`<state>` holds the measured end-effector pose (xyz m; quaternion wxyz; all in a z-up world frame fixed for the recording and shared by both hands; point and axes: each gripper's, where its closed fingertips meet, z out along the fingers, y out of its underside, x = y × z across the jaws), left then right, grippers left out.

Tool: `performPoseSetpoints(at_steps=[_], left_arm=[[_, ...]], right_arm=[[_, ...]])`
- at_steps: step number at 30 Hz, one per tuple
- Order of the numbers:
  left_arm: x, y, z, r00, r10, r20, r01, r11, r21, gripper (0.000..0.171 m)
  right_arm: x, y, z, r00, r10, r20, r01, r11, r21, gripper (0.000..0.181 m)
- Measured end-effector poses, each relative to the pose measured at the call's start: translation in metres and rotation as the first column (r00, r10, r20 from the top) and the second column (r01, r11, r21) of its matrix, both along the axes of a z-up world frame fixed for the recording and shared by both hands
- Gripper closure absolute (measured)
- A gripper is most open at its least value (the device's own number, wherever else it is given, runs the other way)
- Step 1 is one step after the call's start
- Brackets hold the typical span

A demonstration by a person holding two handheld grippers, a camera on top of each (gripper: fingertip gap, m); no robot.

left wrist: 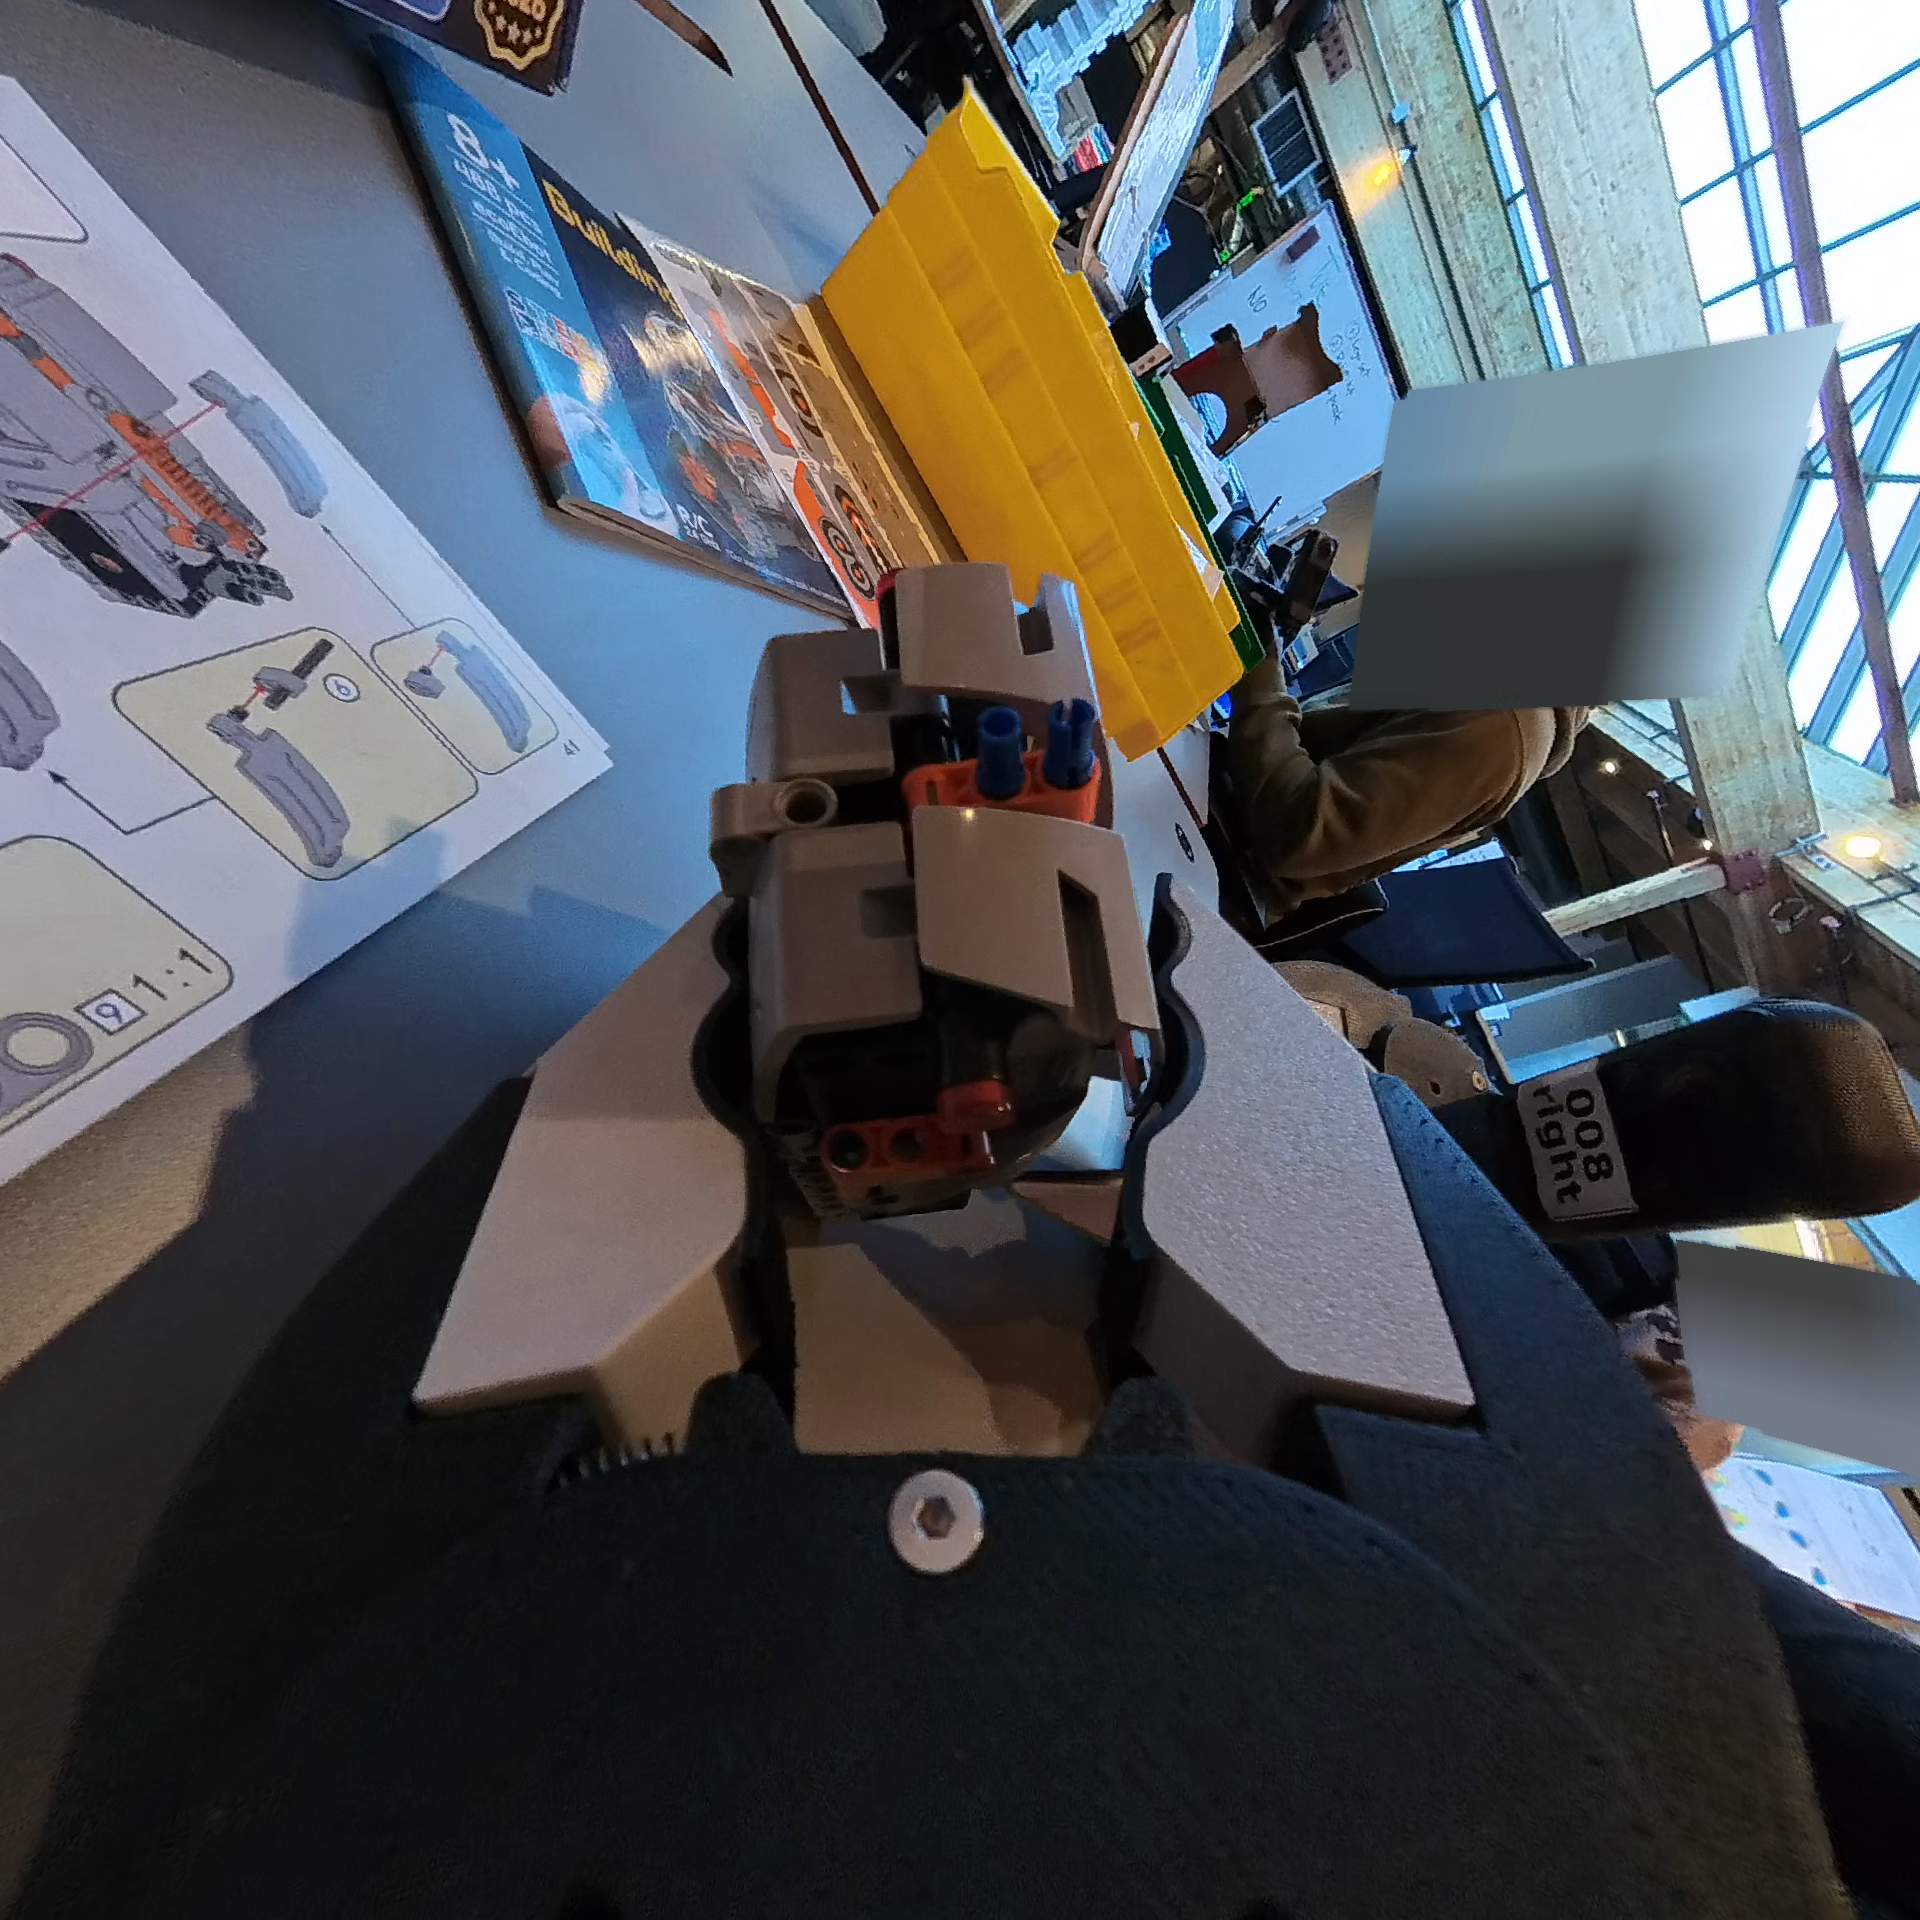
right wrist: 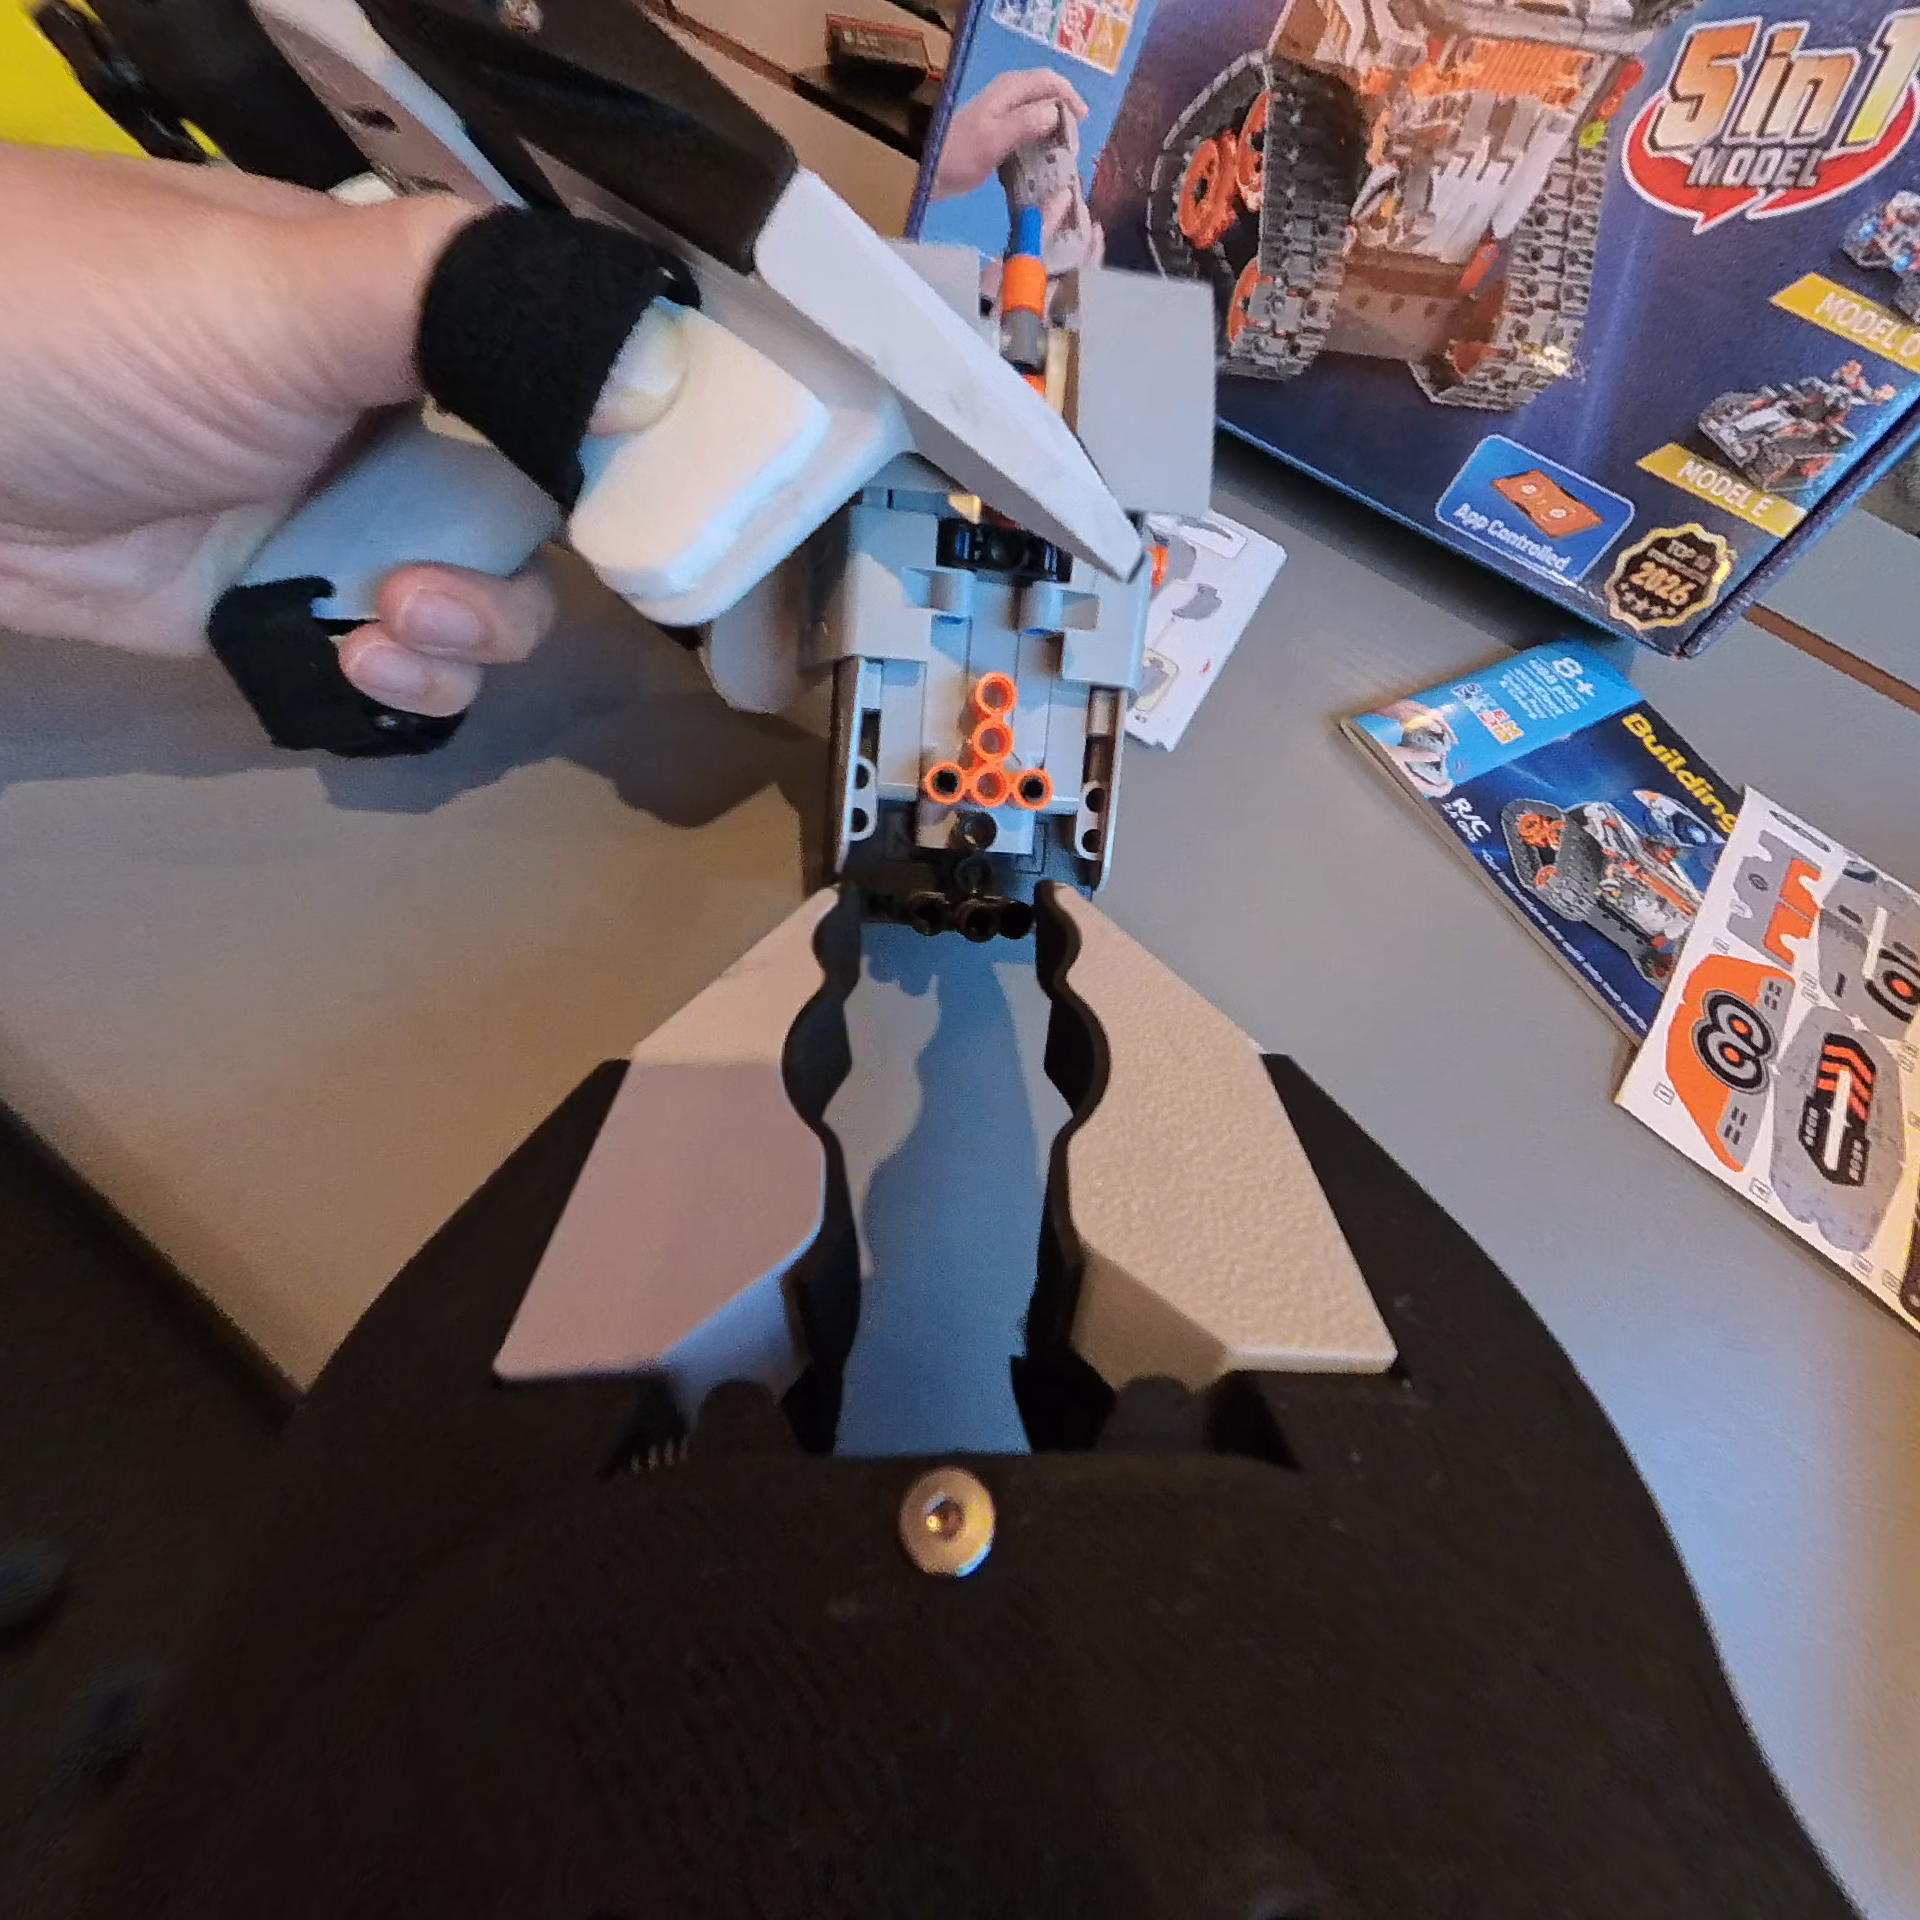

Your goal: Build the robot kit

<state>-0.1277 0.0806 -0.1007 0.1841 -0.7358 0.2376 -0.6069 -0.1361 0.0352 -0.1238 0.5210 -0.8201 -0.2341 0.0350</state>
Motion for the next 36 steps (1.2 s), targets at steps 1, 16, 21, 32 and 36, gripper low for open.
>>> performPoseSetpoints(at_steps=[1, 16, 21, 32, 36], left_arm=[[0.000, 0.000, 0.000, 1.000, 0.000, 0.002, 0.000, 1.000, -0.007, 0.099], [0.000, 0.000, 0.000, 1.000, -0.012, 0.000, 0.012, 1.000, 0.000, 0.098], [0.001, -0.001, 0.000, 1.000, -0.020, -0.003, 0.020, 1.000, 0.011, 0.099], [0.002, 0.001, 0.002, 1.000, -0.011, 0.030, 0.011, 1.000, -0.009, 0.099], [0.001, 0.001, 0.002, 1.000, -0.001, 0.029, 0.001, 1.000, -0.006, 0.099]], right_arm=[[0.000, -0.001, 0.003, 1.000, 0.004, -0.015, -0.003, 1.000, 0.015, 0.149], [0.007, -0.004, 0.004, 0.999, 0.015, -0.042, -0.014, 1.000, 0.007, 0.176], [0.007, -0.004, 0.003, 0.996, 0.022, -0.088, -0.025, 0.999, -0.024, 0.177], [0.007, -0.002, 0.001, 0.998, 0.014, -0.055, -0.017, 0.999, -0.048, 0.176], [0.007, -0.002, 0.001, 0.999, 0.003, -0.041, -0.005, 0.999, -0.045, 0.177]])
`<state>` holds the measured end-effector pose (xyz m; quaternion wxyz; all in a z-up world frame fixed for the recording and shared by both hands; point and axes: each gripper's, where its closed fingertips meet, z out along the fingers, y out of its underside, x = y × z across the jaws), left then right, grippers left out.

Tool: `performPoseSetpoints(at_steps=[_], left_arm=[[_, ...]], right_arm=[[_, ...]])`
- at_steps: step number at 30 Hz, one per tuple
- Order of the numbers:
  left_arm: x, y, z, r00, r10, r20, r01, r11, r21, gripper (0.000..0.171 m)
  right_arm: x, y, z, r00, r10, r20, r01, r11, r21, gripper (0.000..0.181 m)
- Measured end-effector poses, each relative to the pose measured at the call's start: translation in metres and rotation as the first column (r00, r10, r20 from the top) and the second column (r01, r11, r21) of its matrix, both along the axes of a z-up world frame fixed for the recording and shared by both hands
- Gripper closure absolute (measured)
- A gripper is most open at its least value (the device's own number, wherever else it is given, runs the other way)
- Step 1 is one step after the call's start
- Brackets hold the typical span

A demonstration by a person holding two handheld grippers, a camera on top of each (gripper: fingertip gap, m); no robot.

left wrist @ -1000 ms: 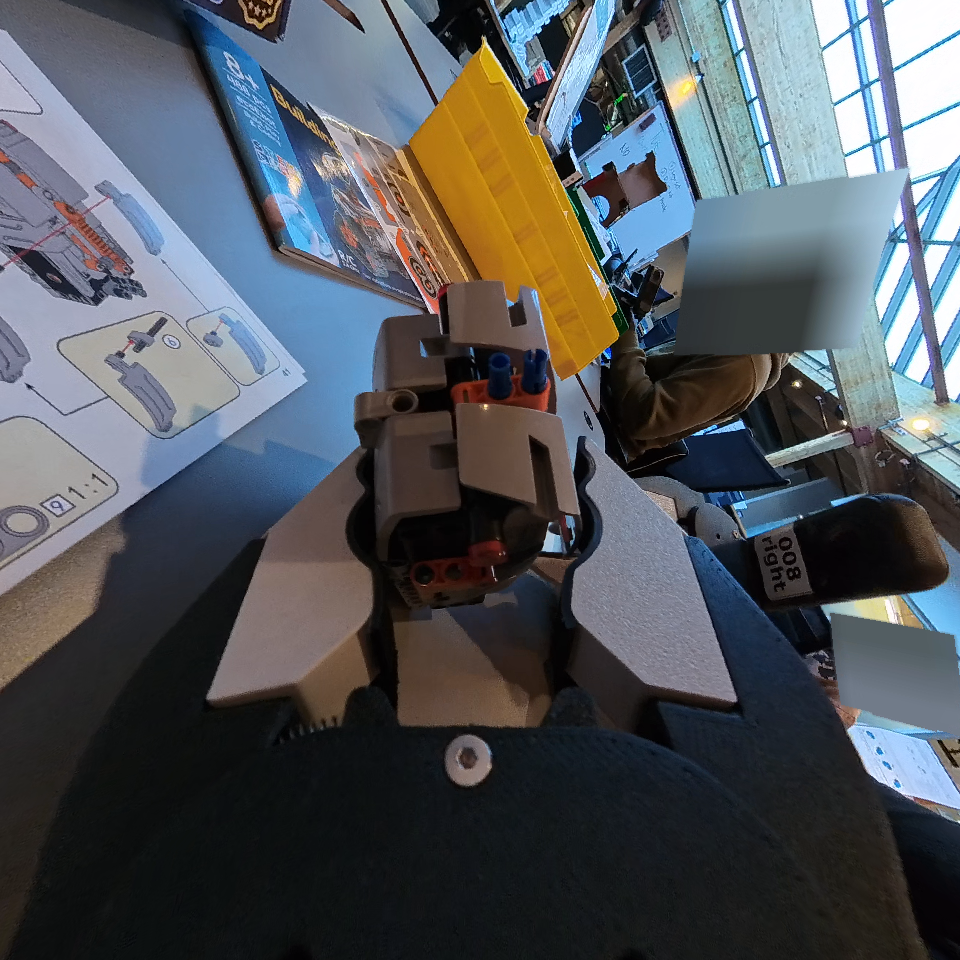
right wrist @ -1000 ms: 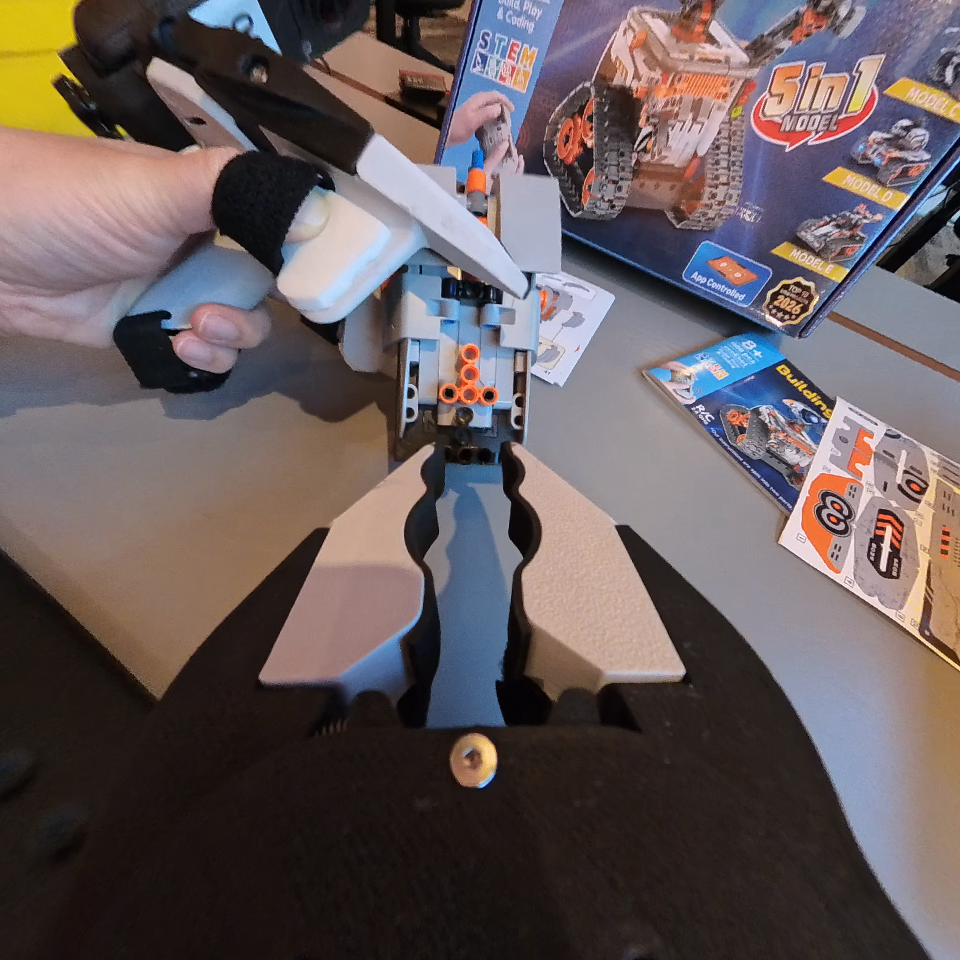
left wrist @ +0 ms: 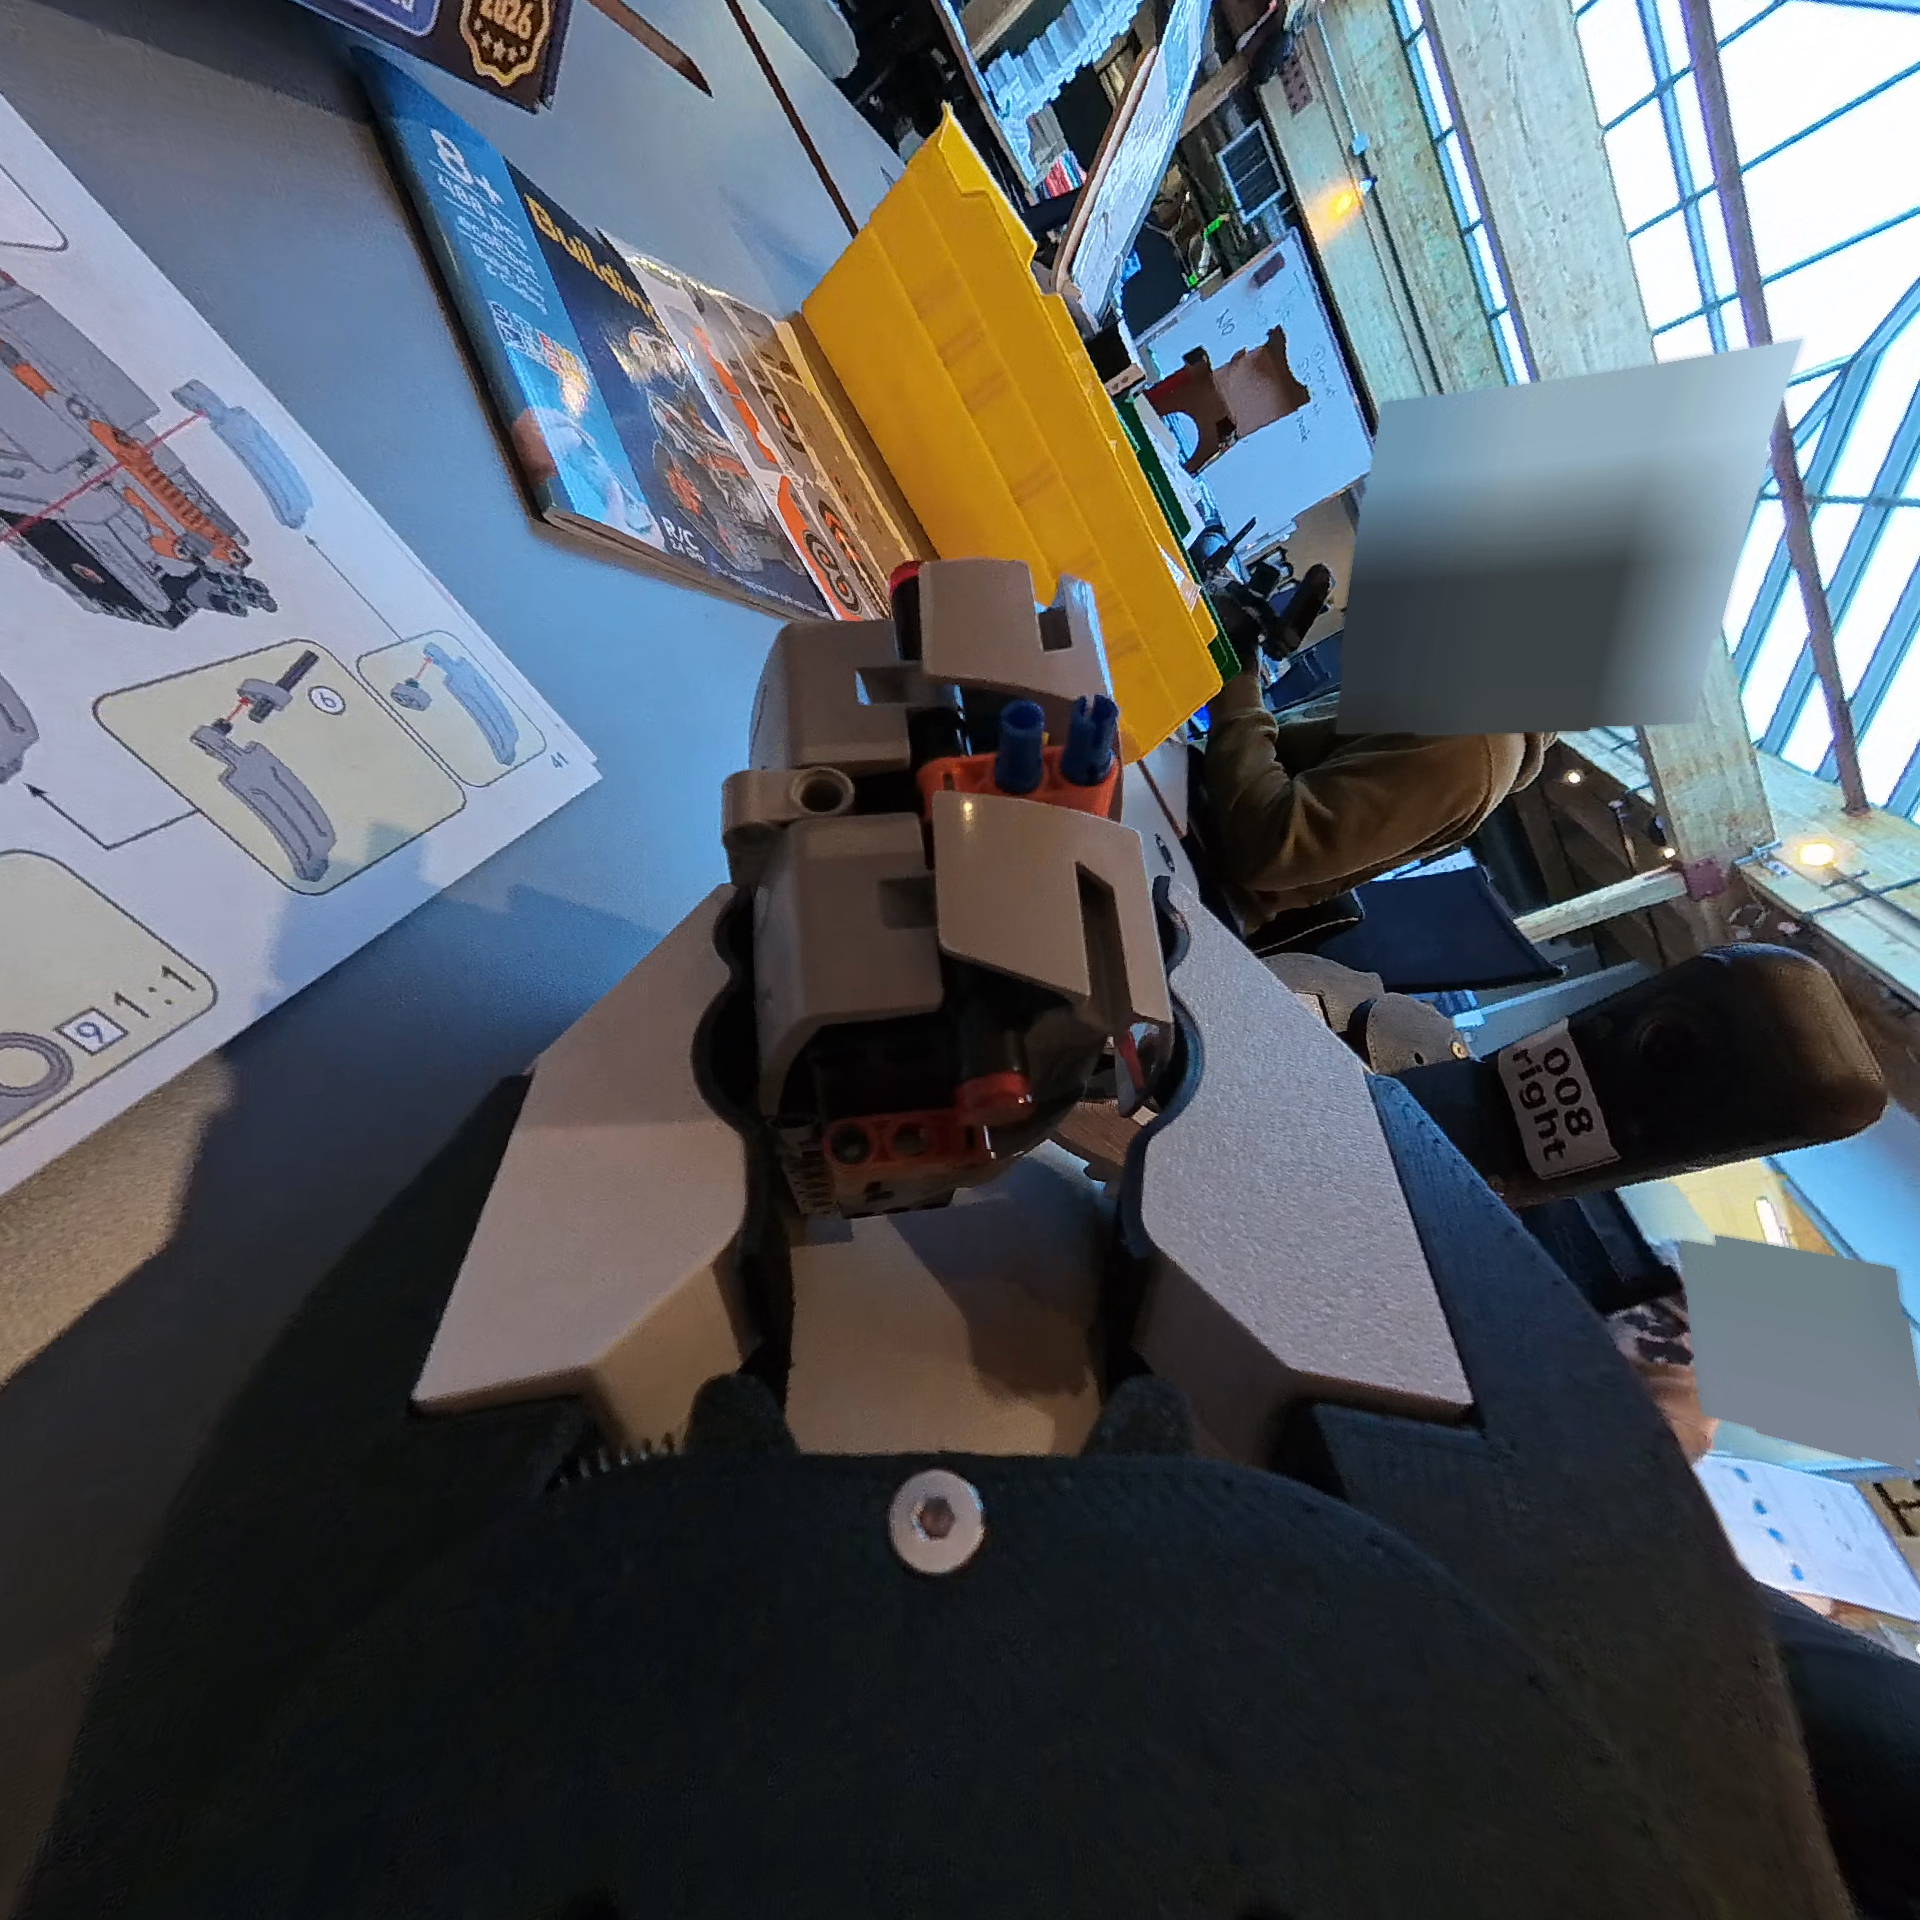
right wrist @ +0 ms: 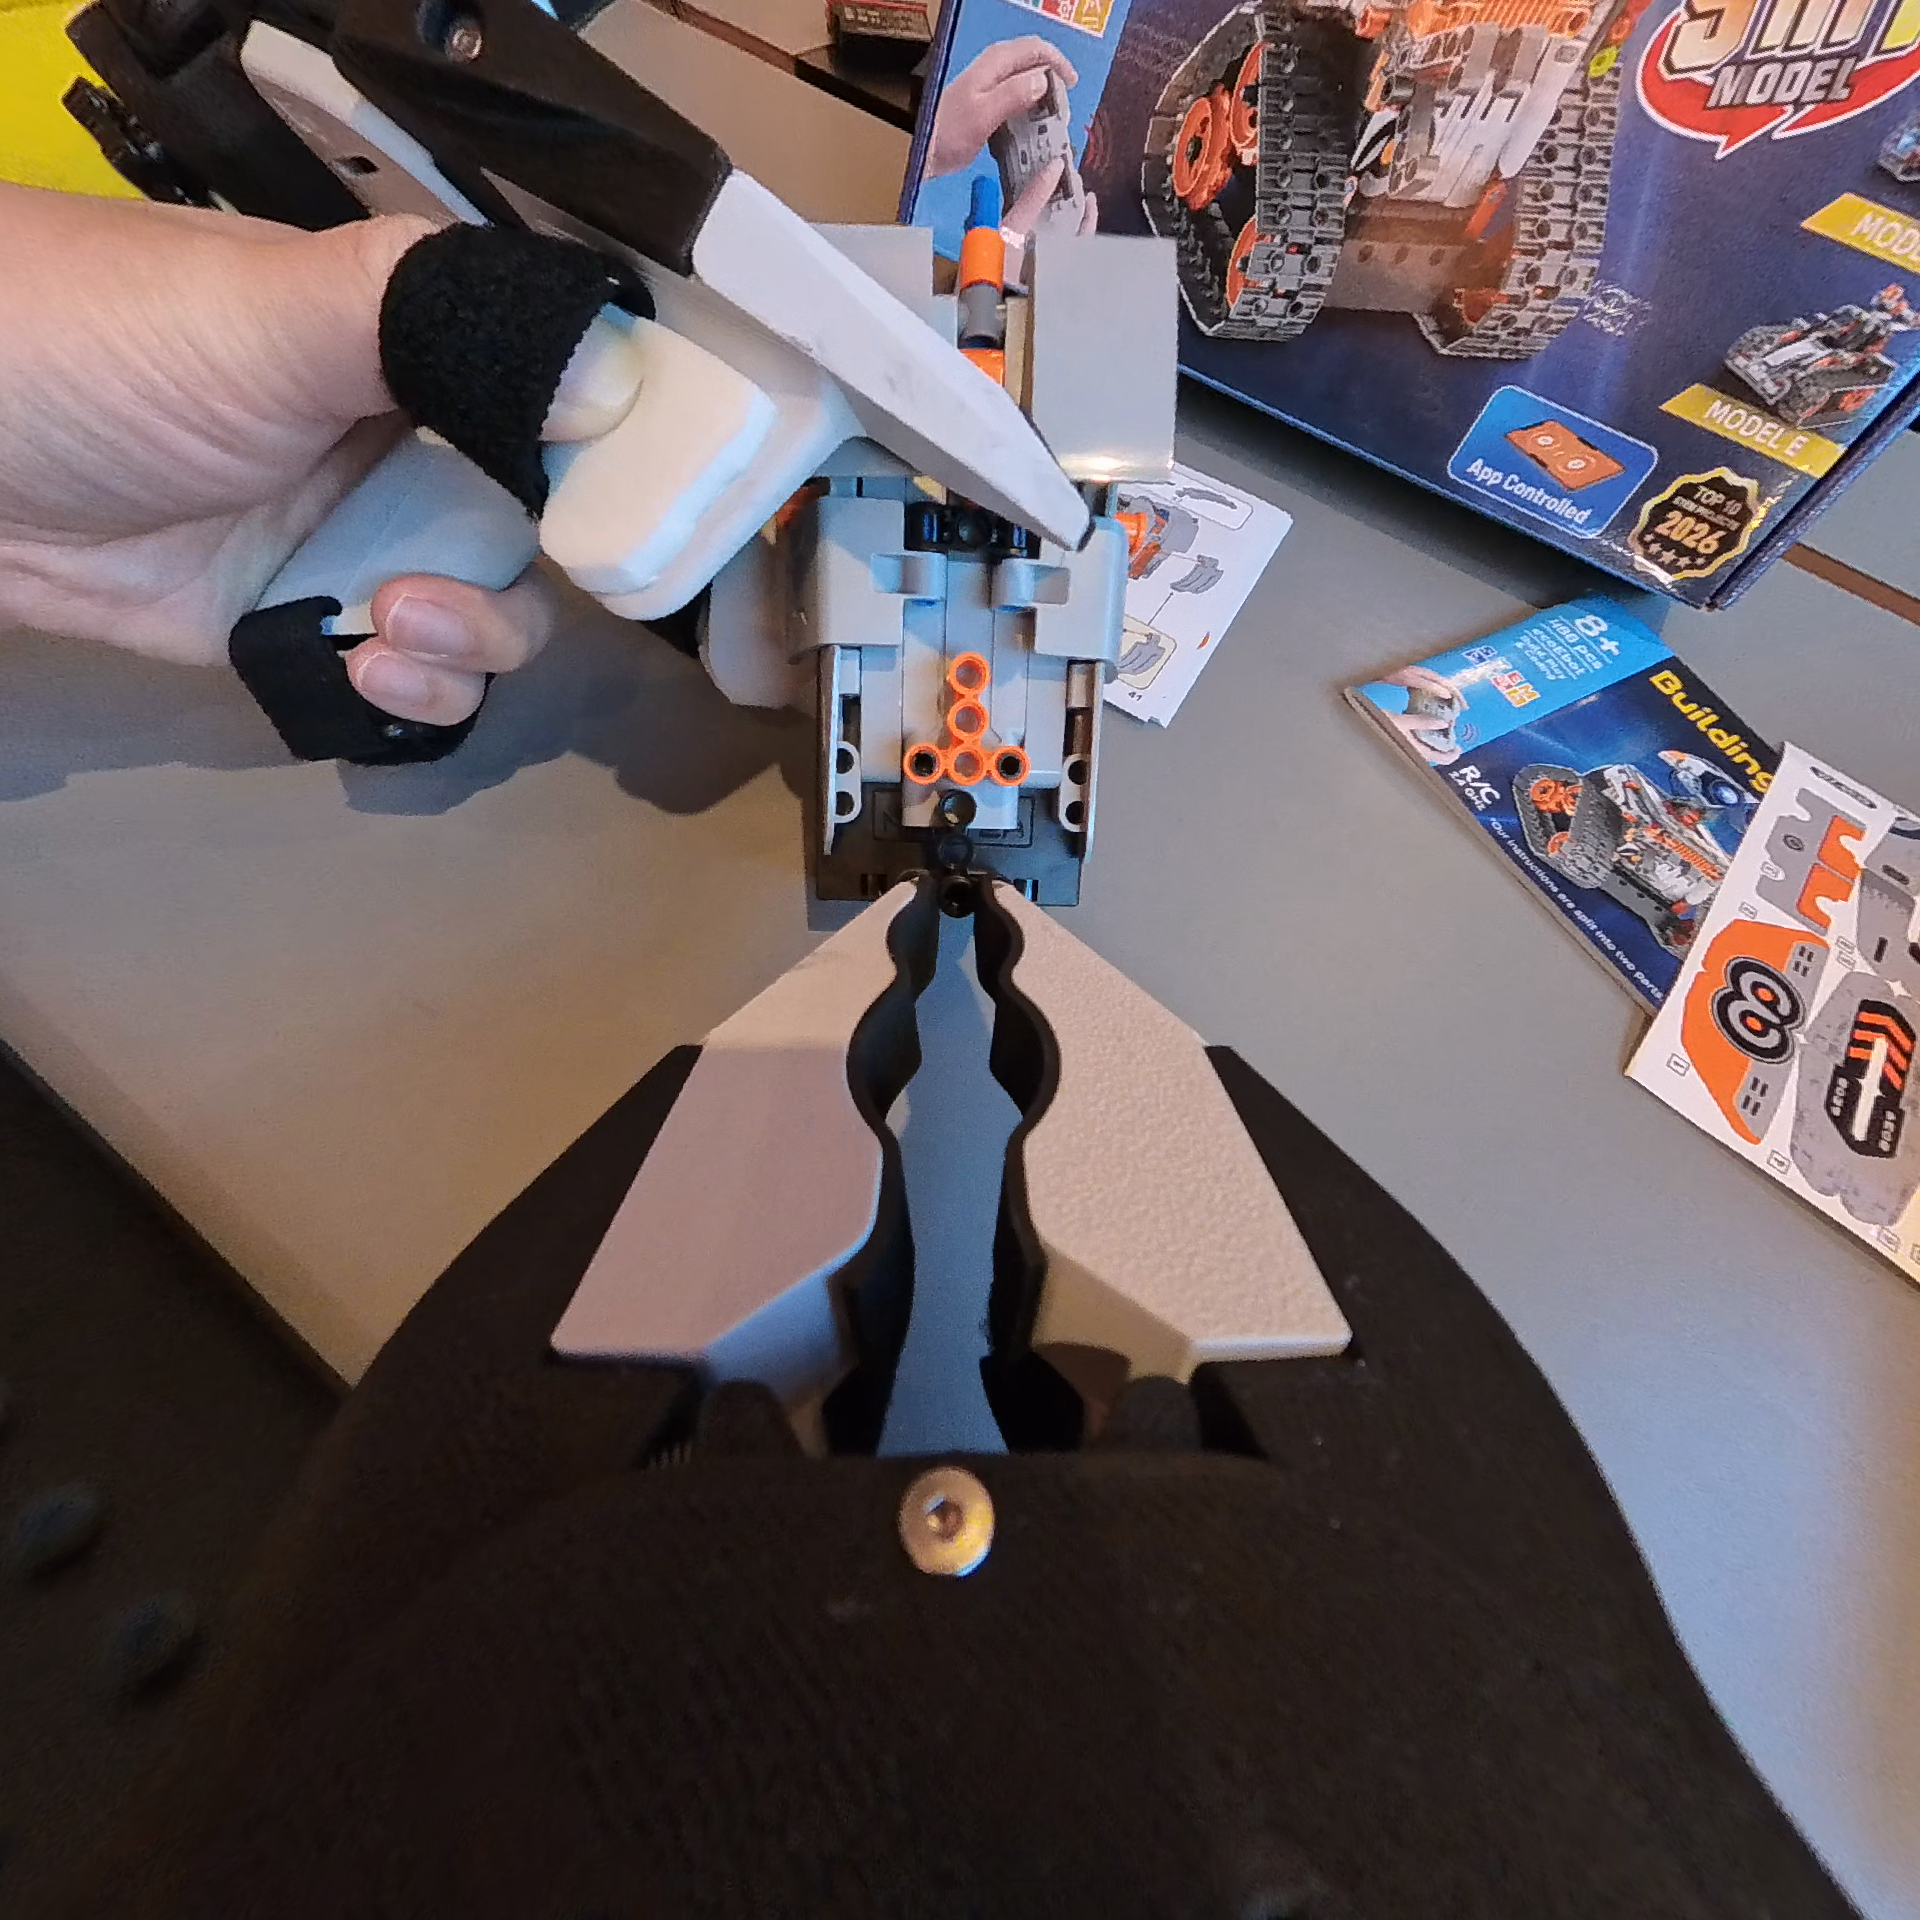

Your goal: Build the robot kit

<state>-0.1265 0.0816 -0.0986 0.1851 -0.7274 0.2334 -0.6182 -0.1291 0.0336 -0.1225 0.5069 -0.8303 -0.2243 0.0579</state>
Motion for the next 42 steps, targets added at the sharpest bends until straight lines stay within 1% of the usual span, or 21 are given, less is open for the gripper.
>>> performPoseSetpoints(at_steps=[4, 7, 8, 9, 10, 11, 12, 14, 16, 20, 22, 23, 26, 28, 30, 32, 37, 42], left_arm=[[-0.001, 0.001, 0.000, 1.000, 0.007, -0.019, -0.007, 0.999, 0.031, 0.100], [-0.004, 0.003, -0.002, 1.000, 0.002, -0.027, -0.003, 1.000, -0.011, 0.099], [-0.005, 0.004, -0.003, 1.000, 0.002, -0.024, -0.003, 1.000, -0.028, 0.099], [-0.005, 0.005, -0.004, 1.000, 0.000, -0.020, 0.000, 0.999, -0.041, 0.099], [-0.006, 0.005, -0.004, 1.000, -0.003, -0.016, 0.002, 0.999, -0.051, 0.099], [-0.006, 0.006, -0.005, 1.000, -0.003, -0.014, 0.003, 0.998, -0.059, 0.099], [-0.006, 0.006, -0.005, 1.000, -0.003, -0.012, 0.003, 0.998, -0.065, 0.099], [-0.006, 0.006, -0.005, 1.000, -0.009, -0.011, 0.008, 0.998, -0.064, 0.098], [-0.005, 0.004, -0.005, 1.000, -0.023, -0.017, 0.021, 0.998, -0.064, 0.098], [-0.003, 0.000, -0.005, 0.999, -0.037, -0.017, 0.036, 0.997, -0.073, 0.098], [-0.002, -0.002, -0.006, 0.999, -0.044, -0.018, 0.043, 0.996, -0.072, 0.098], [-0.002, -0.003, -0.006, 0.999, -0.046, -0.020, 0.045, 0.997, -0.070, 0.098], [-0.002, -0.004, -0.005, 0.998, -0.051, -0.026, 0.049, 0.997, -0.059, 0.098], [-0.002, -0.004, -0.005, 0.998, -0.053, -0.029, 0.051, 0.997, -0.053, 0.098], [-0.001, -0.004, -0.005, 0.998, -0.055, -0.031, 0.053, 0.998, -0.045, 0.098], [-0.001, -0.005, -0.004, 0.998, -0.059, -0.034, 0.058, 0.998, -0.036, 0.098], [0.000, -0.006, -0.004, 0.997, -0.061, -0.040, 0.060, 0.998, -0.026, 0.098], [0.000, -0.006, -0.004, 0.998, -0.058, -0.039, 0.058, 0.998, -0.016, 0.099]], right_arm=[[0.000, 0.002, 0.000, 1.000, -0.001, -0.017, 0.002, 1.000, 0.026, 0.176], [0.001, 0.005, 0.001, 0.997, 0.002, -0.076, 0.000, 1.000, 0.026, 0.175], [0.000, 0.005, 0.002, 0.995, 0.008, -0.095, -0.005, 1.000, 0.026, 0.172], [0.002, 0.006, 0.002, 0.994, 0.000, -0.108, 0.003, 1.000, 0.026, 0.167], [0.005, 0.007, 0.004, 0.993, -0.018, -0.117, 0.022, 0.999, 0.034, 0.150], [0.005, 0.007, 0.006, 0.992, -0.015, -0.129, 0.021, 0.999, 0.047, 0.138], [0.004, 0.006, 0.007, 0.990, -0.003, -0.138, 0.010, 0.999, 0.052, 0.136], [0.000, 0.004, 0.005, 0.993, 0.037, -0.111, -0.032, 0.998, 0.045, 0.139], [0.002, 0.006, -0.001, 0.998, 0.035, -0.046, -0.034, 0.999, 0.028, 0.142], [-0.003, 0.009, -0.004, 0.998, 0.053, -0.032, -0.053, 0.998, 0.014, 0.148], [-0.004, 0.009, -0.001, 0.998, 0.059, -0.007, -0.059, 0.998, 0.033, 0.158], [-0.003, 0.009, 0.000, 0.999, 0.053, 0.008, -0.053, 0.998, 0.039, 0.160], [-0.003, 0.008, -0.002, 0.998, 0.045, 0.045, -0.046, 0.998, 0.037, 0.159], [-0.001, 0.008, -0.005, 0.998, 0.031, 0.062, -0.033, 0.999, 0.026, 0.154], [-0.002, 0.006, -0.008, 0.998, 0.037, 0.059, -0.037, 0.999, 0.004, 0.154], [-0.002, 0.005, -0.007, 0.998, 0.034, 0.053, -0.033, 0.999, -0.004, 0.159], [-0.002, 0.004, -0.009, 0.999, 0.032, -0.012, -0.033, 0.999, -0.037, 0.159], [-0.001, 0.004, -0.010, 0.999, 0.032, -0.018, -0.033, 0.997, -0.065, 0.159]])
